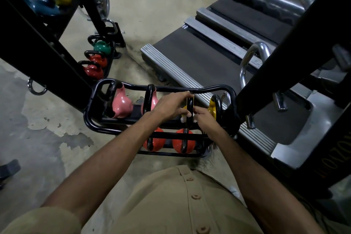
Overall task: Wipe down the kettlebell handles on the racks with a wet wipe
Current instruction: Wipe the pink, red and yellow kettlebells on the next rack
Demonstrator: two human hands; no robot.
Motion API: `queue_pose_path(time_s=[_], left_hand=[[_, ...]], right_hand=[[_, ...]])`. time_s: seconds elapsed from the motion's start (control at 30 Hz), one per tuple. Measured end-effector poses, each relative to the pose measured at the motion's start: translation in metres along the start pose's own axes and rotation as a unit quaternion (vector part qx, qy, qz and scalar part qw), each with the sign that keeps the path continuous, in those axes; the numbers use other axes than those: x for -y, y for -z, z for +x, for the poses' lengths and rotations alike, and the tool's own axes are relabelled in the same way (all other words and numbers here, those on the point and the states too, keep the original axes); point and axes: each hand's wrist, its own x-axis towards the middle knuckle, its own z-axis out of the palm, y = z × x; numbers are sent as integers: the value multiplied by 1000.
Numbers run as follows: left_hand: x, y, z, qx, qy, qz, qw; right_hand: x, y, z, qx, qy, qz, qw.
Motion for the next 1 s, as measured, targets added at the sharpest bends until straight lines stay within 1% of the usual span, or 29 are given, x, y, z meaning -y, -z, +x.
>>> queue_pose_path(time_s=[0.1,0.2,0.27,0.33,0.4,0.43,0.47,0.53,0.57,0.6,0.67,0.8,0.87,0.93,1.0], left_hand=[[-2,-1,0,-9,3,8,1000],[-3,1,-1,-8,18,2,1000],[-3,2,-1,1,23,-1,1000],[-1,1,-2,5,20,-4,1000],[-1,-1,-4,2,18,-6,1000],[-2,-2,-5,1,20,-3,1000],[-2,-4,-5,0,24,2,1000],[-2,-6,-5,1,30,12,999],[-2,-7,-4,2,33,12,999],[-1,-7,-4,4,35,10,999],[1,-7,-4,6,40,0,999],[1,-6,-3,9,43,-8,999],[2,-6,-3,11,39,-22,999],[4,-7,-4,11,37,-38,999],[7,-10,-3,6,34,-45,998]], right_hand=[[8,4,-6,-6,-15,-5,1000],[10,0,1,-62,-57,34,996],[13,-4,10,-83,-87,85,989],[23,-8,22,-124,-133,169,969],[32,-11,37,-181,-173,282,926],[35,-13,43,-214,-177,332,901],[37,-16,48,-248,-163,341,892],[37,-23,51,-325,-114,237,908],[36,-26,49,-350,-90,182,914],[38,-27,46,-358,-67,143,920],[40,-23,51,-354,-37,79,931],[50,-8,66,-283,-27,-36,958],[54,-5,59,-263,-4,-87,961],[51,-9,44,-274,35,-97,956],[39,-16,24,-294,56,-76,951]])
